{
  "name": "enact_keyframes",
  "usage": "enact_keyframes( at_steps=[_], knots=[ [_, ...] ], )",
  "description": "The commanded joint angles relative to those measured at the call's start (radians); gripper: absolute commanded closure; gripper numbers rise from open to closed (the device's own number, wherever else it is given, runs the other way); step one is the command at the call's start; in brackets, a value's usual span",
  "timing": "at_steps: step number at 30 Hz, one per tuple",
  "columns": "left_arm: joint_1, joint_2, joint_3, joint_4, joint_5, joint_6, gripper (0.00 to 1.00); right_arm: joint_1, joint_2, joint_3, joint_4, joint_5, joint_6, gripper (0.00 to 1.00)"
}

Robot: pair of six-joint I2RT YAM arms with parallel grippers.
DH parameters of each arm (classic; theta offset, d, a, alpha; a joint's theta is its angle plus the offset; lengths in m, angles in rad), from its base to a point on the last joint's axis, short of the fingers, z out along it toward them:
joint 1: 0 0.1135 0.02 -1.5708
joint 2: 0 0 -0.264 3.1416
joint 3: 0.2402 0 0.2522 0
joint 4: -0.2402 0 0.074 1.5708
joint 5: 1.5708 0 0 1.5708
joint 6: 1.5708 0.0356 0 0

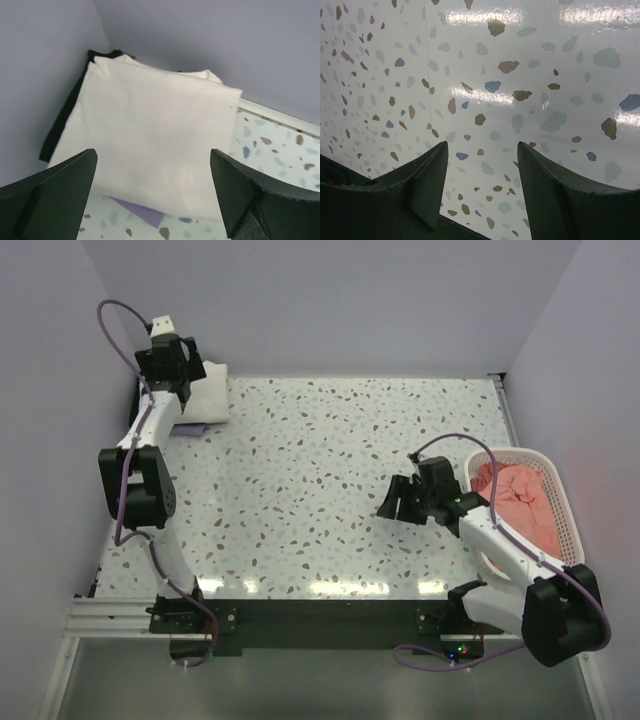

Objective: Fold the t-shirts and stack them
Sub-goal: Reset both grippers

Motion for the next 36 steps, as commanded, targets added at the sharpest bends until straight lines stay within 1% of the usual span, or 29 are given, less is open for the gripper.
enact_keyframes(
  at_steps=[1,2,6,7,8,9,10,11,12,13,14,15,17,18,19,22,25,26,29,31,36],
  knots=[
    [-0.04,-0.159,-0.16,0.164,0.037,-0.159,0.0,0.005,-0.064,0.034,0.003,0.012,-0.018,0.39],
    [-0.071,-0.181,-0.23,0.176,0.039,-0.17,0.0,0.005,-0.073,0.037,0.0,0.015,-0.018,0.39],
    [-0.206,-0.27,-0.37,0.175,-0.013,-0.179,0.0,0.005,-0.111,0.053,-0.023,0.024,-0.017,0.38],
    [-0.273,-0.307,-0.401,0.17,-0.035,-0.185,0.0,0.006,-0.119,0.054,-0.026,0.027,-0.017,0.38],
    [-0.31,-0.327,-0.459,0.161,-0.077,-0.194,0.0,0.006,-0.136,0.053,-0.032,0.035,-0.015,0.38],
    [-0.347,-0.367,-0.49,0.147,-0.079,-0.216,0.0,0.005,-0.145,0.048,-0.034,0.04,-0.017,0.38],
    [-0.422,-0.385,-0.519,0.146,-0.081,-0.217,0.0,0.006,-0.154,0.048,-0.037,0.044,-0.017,0.38],
    [-0.456,-0.405,-0.565,0.13,-0.107,-0.236,0.0,0.005,-0.173,0.044,-0.043,0.049,-0.018,0.38],
    [-0.488,-0.445,-0.589,0.077,-0.095,-0.286,0.0,0.006,-0.18,0.044,-0.047,0.063,-0.021,0.38],
    [-0.54,-0.463,-0.644,0.084,-0.066,-0.289,0.0,0.006,-0.187,0.045,-0.052,0.07,-0.024,0.38],
    [-0.563,-0.479,-0.665,0.077,-0.046,-0.294,0.0,0.005,-0.193,0.047,-0.069,0.078,-0.026,0.38],
    [-0.588,-0.508,-0.678,0.033,-0.041,-0.312,0.0,0.005,-0.203,0.05,-0.075,0.087,-0.026,0.38],
    [-0.669,-0.532,-0.717,0.003,-0.023,-0.3,0.0,0.006,-0.216,0.05,-0.087,0.11,-0.032,0.38],
    [-0.701,-0.554,-0.725,-0.041,-0.036,-0.3,0.0,0.005,-0.228,0.047,-0.089,0.116,-0.035,0.38],
    [-0.77,-0.562,-0.74,-0.055,-0.036,-0.297,0.0,0.006,-0.234,0.047,-0.09,0.127,-0.035,0.38],
    [-0.878,-0.566,-0.755,-0.109,-0.021,-0.305,0.0,0.005,-0.26,0.047,-0.087,0.161,-0.035,0.39],
    [-0.925,-0.565,-0.772,-0.126,0.049,-0.309,0.0,0.006,-0.265,0.068,-0.101,0.185,-0.033,0.39],
    [-0.932,-0.565,-0.771,-0.135,0.092,-0.305,0.0,0.006,-0.263,0.074,-0.11,0.198,-0.035,0.39],
    [-0.955,-0.577,-0.757,-0.15,0.124,-0.296,0.0,0.006,-0.271,0.083,-0.118,0.221,-0.027,0.39],
    [-0.968,-0.615,-0.774,-0.143,0.126,-0.288,0.0,0.005,-0.273,0.086,-0.118,0.225,-0.021,0.39],
    [-0.968,-0.683,-0.806,-0.126,0.143,-0.303,0.0,0.006,-0.257,0.106,-0.112,0.228,-0.006,0.4]
  ],
)
